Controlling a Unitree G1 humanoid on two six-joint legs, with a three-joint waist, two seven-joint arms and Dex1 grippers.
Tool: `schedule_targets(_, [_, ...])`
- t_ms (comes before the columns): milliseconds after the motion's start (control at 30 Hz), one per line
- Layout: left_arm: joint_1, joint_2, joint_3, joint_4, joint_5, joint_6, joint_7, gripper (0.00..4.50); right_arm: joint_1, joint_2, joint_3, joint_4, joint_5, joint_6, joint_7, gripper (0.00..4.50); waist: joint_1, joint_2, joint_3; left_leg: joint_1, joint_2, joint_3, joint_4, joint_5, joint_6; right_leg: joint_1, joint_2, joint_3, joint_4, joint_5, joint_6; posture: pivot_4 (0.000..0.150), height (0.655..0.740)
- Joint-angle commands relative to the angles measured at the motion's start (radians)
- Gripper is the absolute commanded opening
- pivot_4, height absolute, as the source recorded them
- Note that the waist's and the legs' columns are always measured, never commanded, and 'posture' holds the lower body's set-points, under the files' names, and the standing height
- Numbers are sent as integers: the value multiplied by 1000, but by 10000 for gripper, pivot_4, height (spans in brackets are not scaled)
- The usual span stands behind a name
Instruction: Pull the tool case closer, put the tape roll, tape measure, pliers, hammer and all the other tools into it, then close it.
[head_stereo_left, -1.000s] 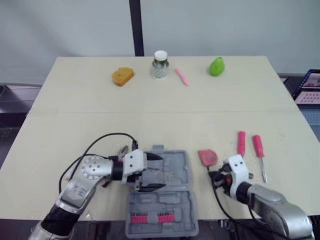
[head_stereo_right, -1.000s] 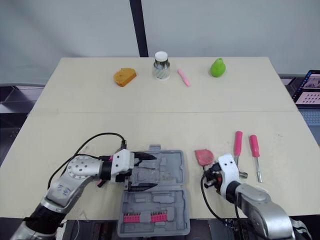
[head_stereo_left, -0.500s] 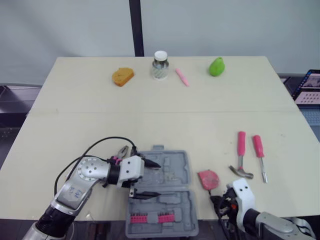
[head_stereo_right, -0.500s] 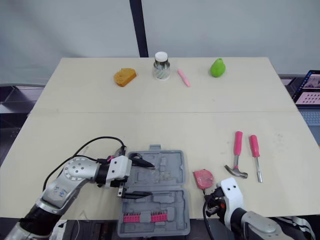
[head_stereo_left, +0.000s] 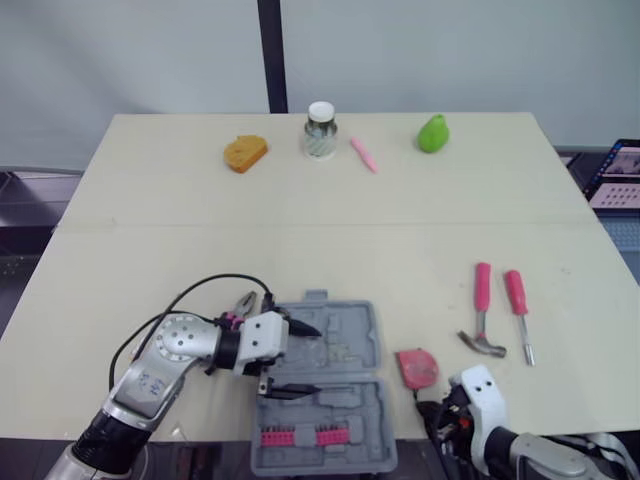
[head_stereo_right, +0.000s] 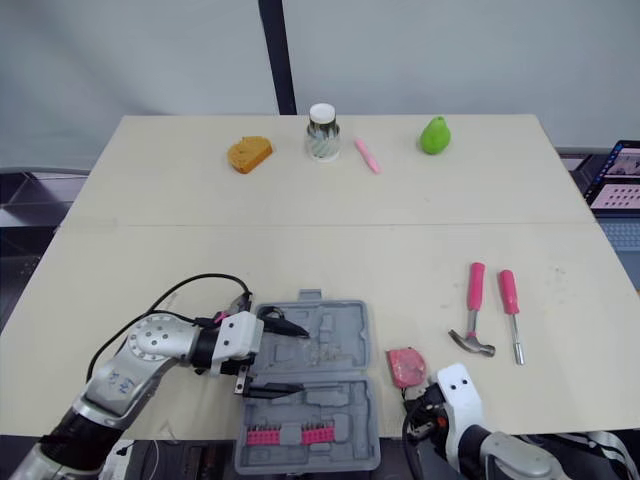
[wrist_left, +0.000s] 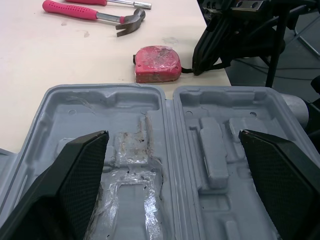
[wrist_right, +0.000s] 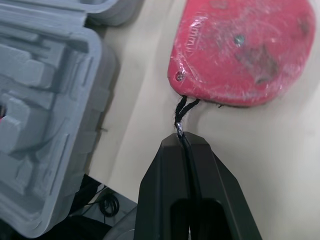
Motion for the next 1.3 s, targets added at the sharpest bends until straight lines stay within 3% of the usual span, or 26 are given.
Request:
schedule_targets(33, [15, -12, 13, -25, -10, -34, 14, 45000, 3, -123, -101, -38, 91, -7, 153, 12843, 0, 0, 0, 0, 0, 0, 0, 0, 1, 0, 0, 0, 0, 0, 0, 1500, 7400])
schedule_targets(133, [46, 4, 39, -54, -23, -50, 14, 45000, -17, -280, -192, -29, 151, -43, 322, 28262, 1, 0, 0, 0, 0, 0, 0, -1, 1, 2, 0, 0, -2, 0, 0, 1500, 7400])
schedule_targets(233, [97, 17, 80, -83, -41, -82, 15, 45000, -114, -384, -233, 95, 150, -203, 515, 42993, -3, -1, 0, 2, 1, -1, 0, -1, 1, 4, 1, -1, -3, 0, 0, 1500, 7400])
schedule_targets(267, [118, 21, 93, -92, -45, -98, 15, 45000, -148, -416, -217, 152, 119, -304, 600, 44107, -2, -1, 0, 2, 1, -1, 0, -1, 1, 4, 1, -1, -3, 0, 0, 1500, 7400])
schedule_targets(433, [232, 37, 127, -130, -36, -204, 13, 45000, -382, -500, -22, 475, -72, -704, 876, 44107, -4, -1, 0, 5, 0, -1, 1, -2, 3, 9, 1, -2, -7, 0, 0, 1500, 7400])
schedule_targets(600, [298, 43, 123, -113, 15, -310, 28, 45000, -545, -475, 143, 679, -211, -947, 980, 44107, 1, -1, 0, 5, 0, -3, 1, -2, 3, 12, 0, -4, -8, 0, 1, 1500, 7400])
schedule_targets(967, [303, 26, 105, -124, 40, -319, 86, 45000, -671, -363, 279, 850, -377, -1145, 906, 44107, -1, 0, 0, 6, 0, -3, 2, -2, 2, 12, 0, -4, -8, 1, 1, 1500, 7400])
schedule_targets(1300, [296, 24, 84, -110, 52, -337, 99, 45000, -686, -316, 267, 944, -310, -1257, 935, 44107, 0, 0, 0, 6, 0, -3, 2, -2, 2, 13, 0, -4, -8, 1, 1, 1500, 7400])
